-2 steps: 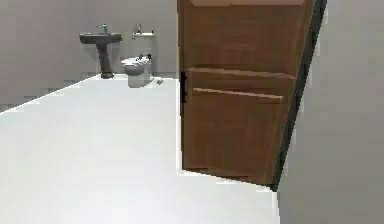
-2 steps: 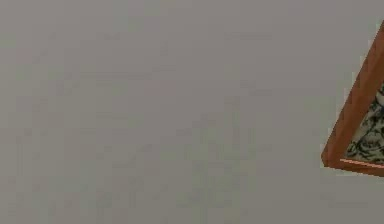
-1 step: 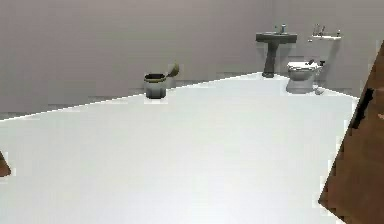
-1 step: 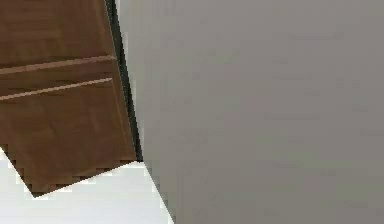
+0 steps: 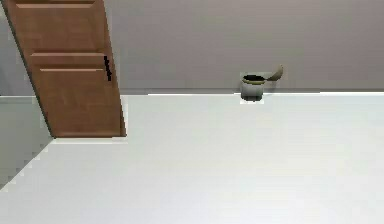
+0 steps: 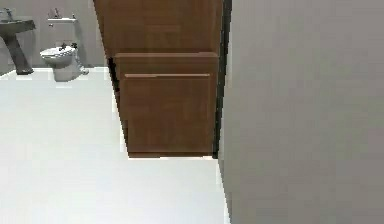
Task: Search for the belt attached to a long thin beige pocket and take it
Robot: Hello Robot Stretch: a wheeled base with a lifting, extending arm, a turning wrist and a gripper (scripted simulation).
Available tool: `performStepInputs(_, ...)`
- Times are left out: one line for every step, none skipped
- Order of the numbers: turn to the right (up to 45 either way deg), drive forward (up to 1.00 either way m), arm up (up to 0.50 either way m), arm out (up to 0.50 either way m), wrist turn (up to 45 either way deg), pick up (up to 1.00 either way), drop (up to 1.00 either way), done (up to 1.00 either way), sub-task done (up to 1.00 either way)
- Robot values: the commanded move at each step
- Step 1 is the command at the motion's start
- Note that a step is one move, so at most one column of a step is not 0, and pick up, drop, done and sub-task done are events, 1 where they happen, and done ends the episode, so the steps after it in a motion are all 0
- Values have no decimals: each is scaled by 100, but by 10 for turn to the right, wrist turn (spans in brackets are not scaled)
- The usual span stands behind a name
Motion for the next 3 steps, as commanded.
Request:
performStepInputs(0,45,0,0,0,0,0,0,0)
performStepInputs(450,0,0,0,0,0,0,0,0)
performStepInputs(120,0,0,0,0,0,0,0,0)
